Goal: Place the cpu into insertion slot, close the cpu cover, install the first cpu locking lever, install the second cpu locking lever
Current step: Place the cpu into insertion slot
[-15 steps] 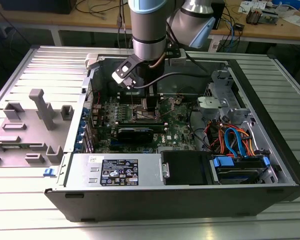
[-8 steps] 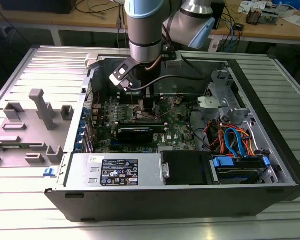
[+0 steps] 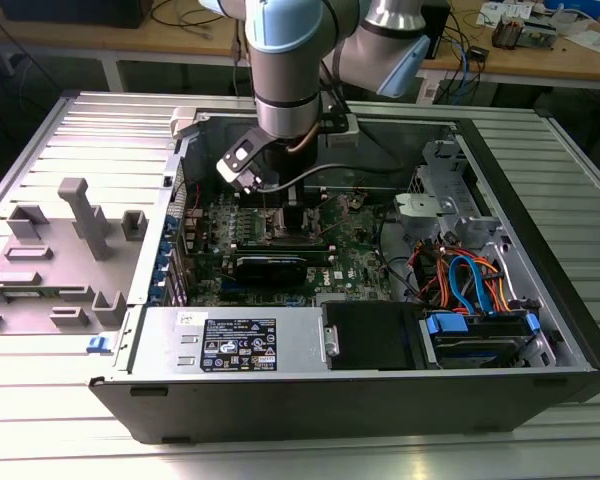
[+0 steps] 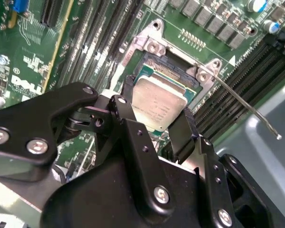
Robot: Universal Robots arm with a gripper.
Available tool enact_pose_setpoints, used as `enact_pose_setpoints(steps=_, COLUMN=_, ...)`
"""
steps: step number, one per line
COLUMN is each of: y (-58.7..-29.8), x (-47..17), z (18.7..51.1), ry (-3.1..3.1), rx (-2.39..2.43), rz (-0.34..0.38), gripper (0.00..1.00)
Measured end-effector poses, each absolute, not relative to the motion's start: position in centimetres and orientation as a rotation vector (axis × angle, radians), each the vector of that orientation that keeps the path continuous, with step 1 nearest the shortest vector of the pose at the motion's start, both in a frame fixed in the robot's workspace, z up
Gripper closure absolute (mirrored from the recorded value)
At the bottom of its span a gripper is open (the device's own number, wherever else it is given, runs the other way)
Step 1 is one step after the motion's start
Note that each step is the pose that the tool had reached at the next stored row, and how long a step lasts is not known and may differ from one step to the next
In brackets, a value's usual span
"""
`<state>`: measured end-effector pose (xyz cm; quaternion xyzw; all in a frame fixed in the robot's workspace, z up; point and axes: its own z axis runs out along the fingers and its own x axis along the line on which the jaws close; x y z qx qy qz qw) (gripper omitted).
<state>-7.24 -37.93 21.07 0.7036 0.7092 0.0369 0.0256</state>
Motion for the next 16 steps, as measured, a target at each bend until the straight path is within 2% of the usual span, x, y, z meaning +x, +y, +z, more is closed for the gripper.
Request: enact_pose_setpoints(steps=16, y=-37.9, x=-7.3, z=19.9, ry=2.19, rx=2.172, rz=0.109, gripper=0.46)
